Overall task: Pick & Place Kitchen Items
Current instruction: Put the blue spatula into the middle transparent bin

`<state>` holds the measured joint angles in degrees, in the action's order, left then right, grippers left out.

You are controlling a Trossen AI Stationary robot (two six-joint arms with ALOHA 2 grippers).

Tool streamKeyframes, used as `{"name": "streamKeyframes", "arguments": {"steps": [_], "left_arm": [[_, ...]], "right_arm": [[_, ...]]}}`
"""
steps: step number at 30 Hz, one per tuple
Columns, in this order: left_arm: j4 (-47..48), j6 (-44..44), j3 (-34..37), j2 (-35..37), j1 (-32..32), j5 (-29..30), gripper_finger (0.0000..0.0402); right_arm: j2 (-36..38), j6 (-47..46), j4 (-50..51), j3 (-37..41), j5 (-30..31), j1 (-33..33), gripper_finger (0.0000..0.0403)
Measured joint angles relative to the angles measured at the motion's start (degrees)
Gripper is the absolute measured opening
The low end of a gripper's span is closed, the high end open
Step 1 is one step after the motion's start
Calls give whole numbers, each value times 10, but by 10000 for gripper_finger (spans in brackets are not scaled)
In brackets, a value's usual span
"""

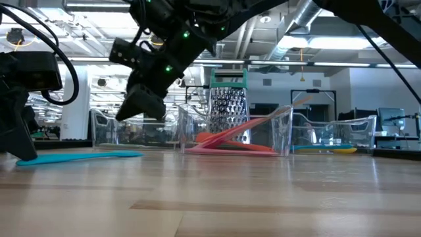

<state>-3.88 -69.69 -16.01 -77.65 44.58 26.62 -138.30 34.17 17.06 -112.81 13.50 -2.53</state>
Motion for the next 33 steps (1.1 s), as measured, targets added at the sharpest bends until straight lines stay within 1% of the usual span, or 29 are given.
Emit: {"name": "streamKeyframes", "arguments": {"steps": [1,3,5,8,11,13,16,23,28,30,33], "left_arm": [[0,0,0,0,0,0,1],[0,0,0,0,0,0,1],[0,0,0,0,0,0,1],[-1,0,0,0,0,0,1],[-2,0,0,0,1,3,1],[-4,0,0,0,1,6,1],[-11,3,0,0,1,13,1],[-45,35,2,-1,-7,21,1],[-55,36,2,-2,-7,23,1],[-58,37,2,-2,-7,25,1],[-58,38,2,-2,-7,25,1]], "right_arm": [[0,-1,0,0,0,6,9],[0,-7,2,0,-4,16,7],[-1,-16,5,0,-27,26,2],[-7,-23,5,0,-44,34,1],[-15,-23,-6,-2,-45,29,1],[-20,-23,11,-5,-46,25,1],[-33,-23,7,-22,-46,16,1],[-35,-25,4,-31,-47,7,0],[-35,-47,18,-31,-72,1,0],[-35,-49,31,-31,-68,-5,0],[-33,-45,46,-31,-23,-12,0]]}}
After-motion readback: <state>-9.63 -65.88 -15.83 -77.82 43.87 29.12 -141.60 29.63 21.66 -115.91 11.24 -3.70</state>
